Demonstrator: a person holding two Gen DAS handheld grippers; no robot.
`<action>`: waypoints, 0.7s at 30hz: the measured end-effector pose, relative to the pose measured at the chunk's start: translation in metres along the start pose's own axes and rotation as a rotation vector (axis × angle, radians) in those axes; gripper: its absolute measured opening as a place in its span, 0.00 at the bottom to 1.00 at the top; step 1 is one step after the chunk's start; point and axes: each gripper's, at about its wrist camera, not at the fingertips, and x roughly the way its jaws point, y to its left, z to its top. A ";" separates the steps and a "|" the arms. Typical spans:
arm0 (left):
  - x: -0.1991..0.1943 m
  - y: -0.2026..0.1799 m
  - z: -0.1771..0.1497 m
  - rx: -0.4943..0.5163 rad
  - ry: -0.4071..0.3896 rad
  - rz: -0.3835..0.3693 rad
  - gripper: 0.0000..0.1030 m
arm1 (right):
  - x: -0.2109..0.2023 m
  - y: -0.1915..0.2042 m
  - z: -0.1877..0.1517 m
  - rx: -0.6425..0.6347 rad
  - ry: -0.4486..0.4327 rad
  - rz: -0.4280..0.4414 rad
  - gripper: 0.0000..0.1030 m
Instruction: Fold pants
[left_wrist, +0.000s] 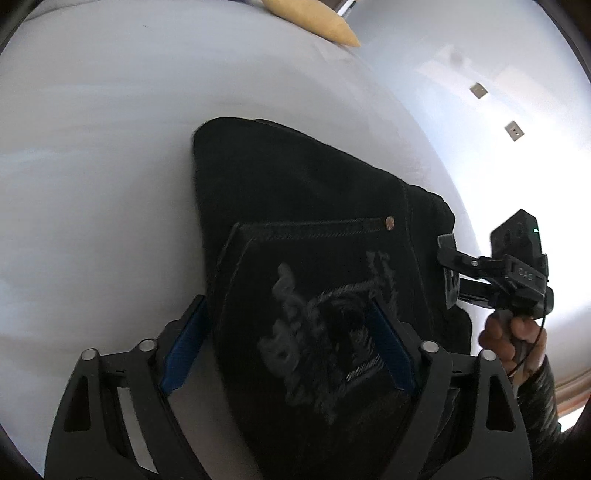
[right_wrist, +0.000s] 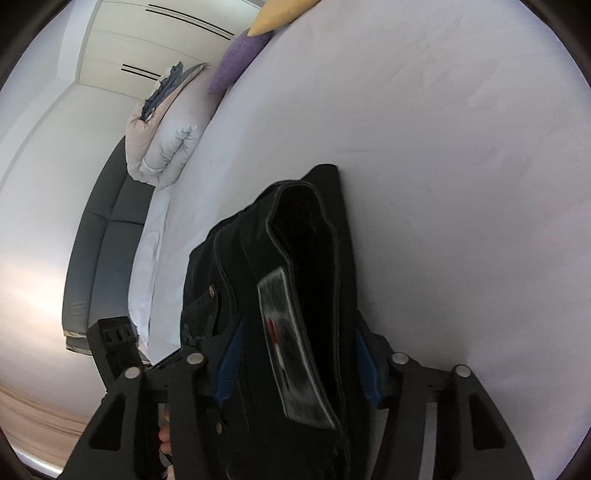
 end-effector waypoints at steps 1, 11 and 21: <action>0.002 -0.002 0.002 0.008 0.006 0.015 0.61 | 0.004 -0.001 0.002 0.005 0.004 -0.012 0.42; -0.033 -0.035 0.018 0.103 -0.076 0.016 0.24 | -0.019 0.041 0.001 -0.133 -0.067 -0.041 0.20; -0.026 -0.054 0.100 0.209 -0.148 0.043 0.23 | -0.049 0.059 0.073 -0.214 -0.153 -0.041 0.20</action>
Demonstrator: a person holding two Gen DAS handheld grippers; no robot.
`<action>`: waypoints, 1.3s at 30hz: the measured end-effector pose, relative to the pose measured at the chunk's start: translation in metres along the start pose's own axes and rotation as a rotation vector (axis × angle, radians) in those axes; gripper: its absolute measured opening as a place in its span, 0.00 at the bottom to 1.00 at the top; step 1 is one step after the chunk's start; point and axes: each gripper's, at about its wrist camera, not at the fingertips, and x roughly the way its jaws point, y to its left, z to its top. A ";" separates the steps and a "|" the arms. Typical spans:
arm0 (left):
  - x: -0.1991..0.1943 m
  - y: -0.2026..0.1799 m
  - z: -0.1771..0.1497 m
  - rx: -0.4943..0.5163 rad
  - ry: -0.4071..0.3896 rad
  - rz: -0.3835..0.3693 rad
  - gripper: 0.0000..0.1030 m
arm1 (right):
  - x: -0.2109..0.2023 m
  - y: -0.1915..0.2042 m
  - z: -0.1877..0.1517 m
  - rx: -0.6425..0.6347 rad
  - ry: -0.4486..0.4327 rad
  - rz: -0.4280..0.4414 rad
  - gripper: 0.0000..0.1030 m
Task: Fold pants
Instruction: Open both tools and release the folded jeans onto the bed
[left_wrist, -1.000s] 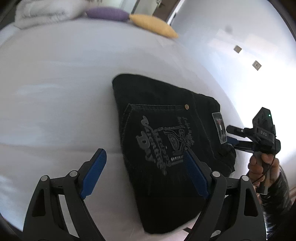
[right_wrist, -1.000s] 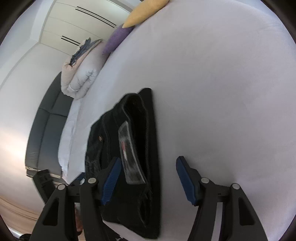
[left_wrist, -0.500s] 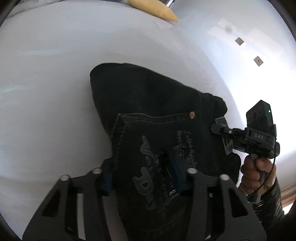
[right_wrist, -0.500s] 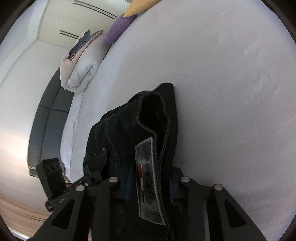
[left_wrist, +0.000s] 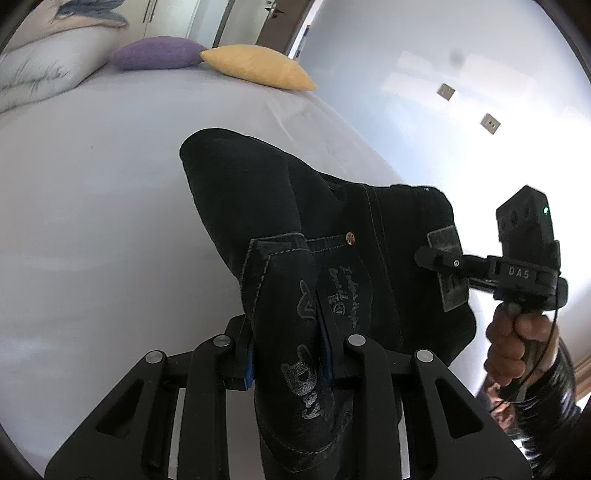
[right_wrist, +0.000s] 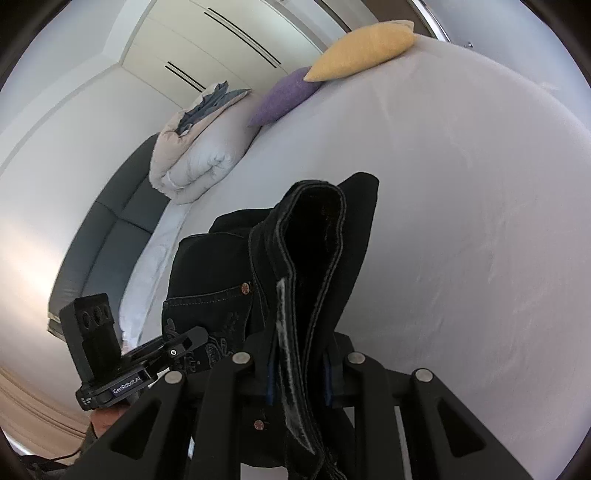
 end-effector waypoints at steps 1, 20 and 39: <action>0.009 0.004 0.006 -0.005 0.010 0.004 0.23 | 0.005 -0.006 0.007 0.006 0.003 -0.008 0.20; 0.063 0.029 -0.012 0.037 0.007 0.190 0.68 | 0.017 -0.077 -0.012 0.068 -0.070 -0.151 0.56; -0.207 -0.134 -0.142 0.196 -0.795 0.763 1.00 | -0.189 0.107 -0.146 -0.343 -0.797 -0.536 1.00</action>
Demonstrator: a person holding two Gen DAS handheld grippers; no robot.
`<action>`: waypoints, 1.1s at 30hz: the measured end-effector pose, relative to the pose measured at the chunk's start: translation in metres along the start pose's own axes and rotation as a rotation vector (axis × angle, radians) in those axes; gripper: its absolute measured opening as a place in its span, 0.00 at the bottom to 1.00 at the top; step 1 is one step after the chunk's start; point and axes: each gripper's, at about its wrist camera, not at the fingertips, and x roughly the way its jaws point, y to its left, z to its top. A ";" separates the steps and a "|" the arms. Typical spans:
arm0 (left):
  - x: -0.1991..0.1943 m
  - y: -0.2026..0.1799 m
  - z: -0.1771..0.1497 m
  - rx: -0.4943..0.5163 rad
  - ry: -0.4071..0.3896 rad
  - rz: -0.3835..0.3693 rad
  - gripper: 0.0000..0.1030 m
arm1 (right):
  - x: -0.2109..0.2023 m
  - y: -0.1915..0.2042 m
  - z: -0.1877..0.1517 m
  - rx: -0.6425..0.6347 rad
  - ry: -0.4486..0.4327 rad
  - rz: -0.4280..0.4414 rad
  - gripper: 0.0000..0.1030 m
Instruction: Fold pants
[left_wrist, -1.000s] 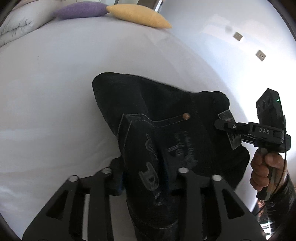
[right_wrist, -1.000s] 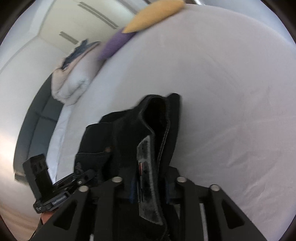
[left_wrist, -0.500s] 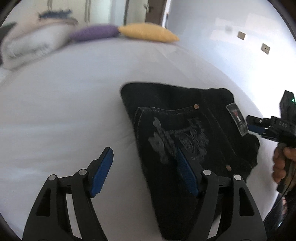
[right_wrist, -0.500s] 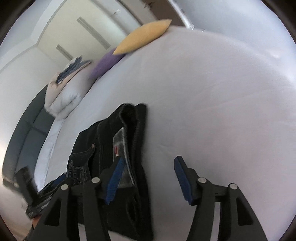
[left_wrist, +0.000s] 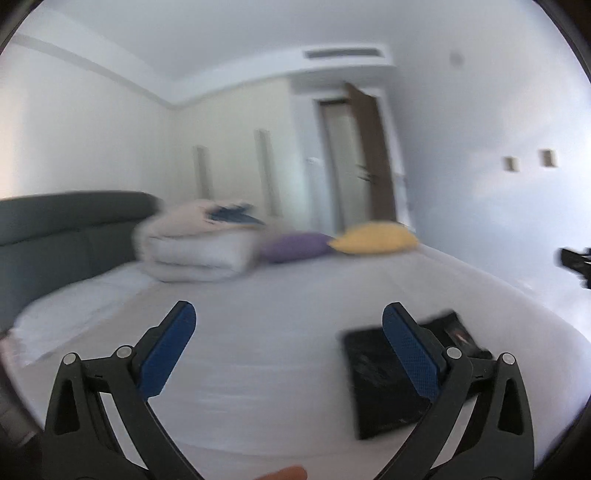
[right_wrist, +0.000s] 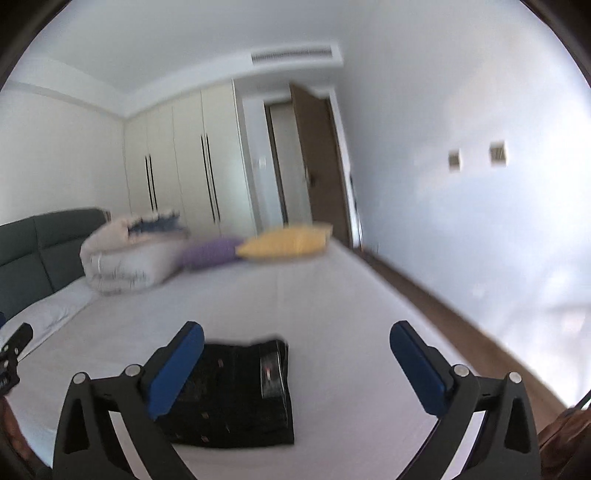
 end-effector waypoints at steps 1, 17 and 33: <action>-0.010 0.004 0.004 0.007 -0.033 0.034 1.00 | -0.009 0.003 0.007 -0.007 -0.030 -0.006 1.00; -0.030 0.027 0.012 -0.094 0.315 -0.113 1.00 | -0.100 0.042 0.064 -0.067 -0.105 0.003 1.00; 0.036 -0.010 -0.099 -0.131 0.627 -0.186 1.00 | -0.012 0.055 -0.045 -0.040 0.476 -0.064 1.00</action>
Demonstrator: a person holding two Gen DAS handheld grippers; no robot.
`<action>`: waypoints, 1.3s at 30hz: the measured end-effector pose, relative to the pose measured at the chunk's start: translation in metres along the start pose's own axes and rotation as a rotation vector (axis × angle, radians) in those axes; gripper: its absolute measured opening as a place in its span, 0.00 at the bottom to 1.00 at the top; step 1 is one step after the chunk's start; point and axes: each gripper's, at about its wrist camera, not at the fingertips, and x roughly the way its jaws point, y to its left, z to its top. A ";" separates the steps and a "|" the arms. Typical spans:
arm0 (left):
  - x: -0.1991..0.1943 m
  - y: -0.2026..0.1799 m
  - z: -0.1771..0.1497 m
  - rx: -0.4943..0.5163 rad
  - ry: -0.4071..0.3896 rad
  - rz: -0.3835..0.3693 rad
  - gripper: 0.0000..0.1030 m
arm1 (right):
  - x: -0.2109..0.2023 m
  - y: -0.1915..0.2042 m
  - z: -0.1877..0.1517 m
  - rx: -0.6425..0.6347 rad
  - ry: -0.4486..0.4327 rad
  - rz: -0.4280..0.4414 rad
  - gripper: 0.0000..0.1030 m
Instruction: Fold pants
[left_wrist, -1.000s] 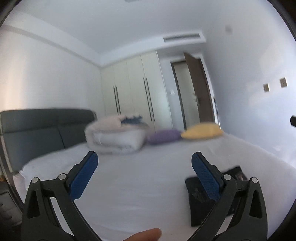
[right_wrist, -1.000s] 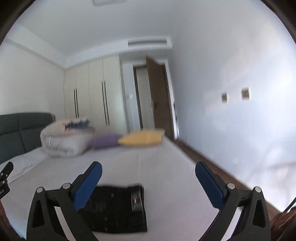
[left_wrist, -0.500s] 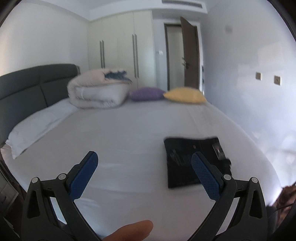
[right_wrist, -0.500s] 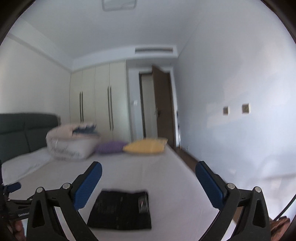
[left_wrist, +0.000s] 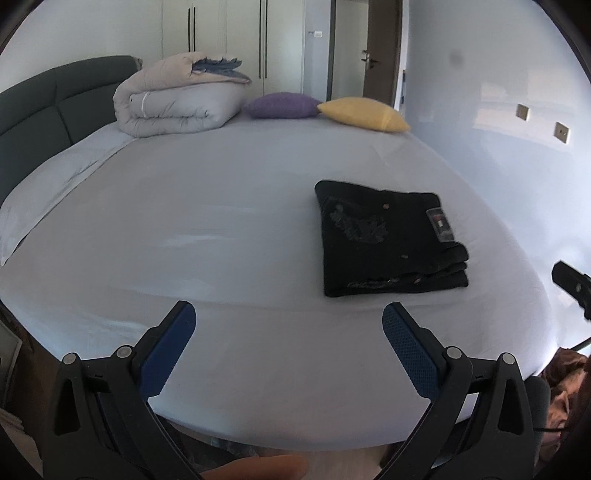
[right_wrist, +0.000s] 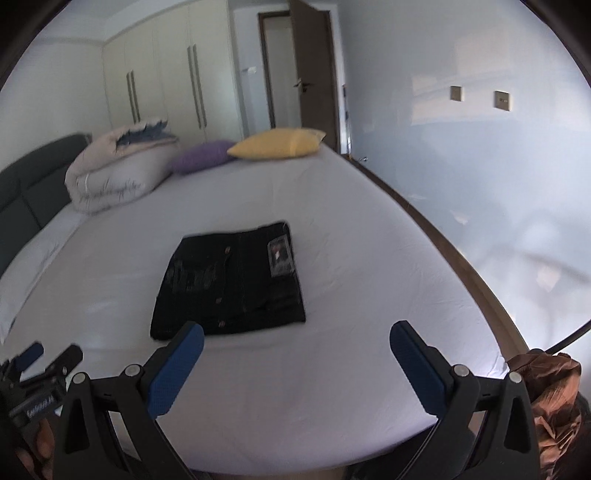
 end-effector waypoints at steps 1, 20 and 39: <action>0.005 0.001 -0.001 -0.002 0.011 0.000 1.00 | 0.002 0.003 -0.001 -0.012 0.006 0.004 1.00; 0.026 0.004 -0.005 0.013 0.056 0.017 1.00 | 0.014 0.024 -0.011 -0.054 0.055 0.045 1.00; 0.029 0.002 -0.008 0.018 0.061 0.024 1.00 | 0.019 0.030 -0.017 -0.057 0.067 0.050 1.00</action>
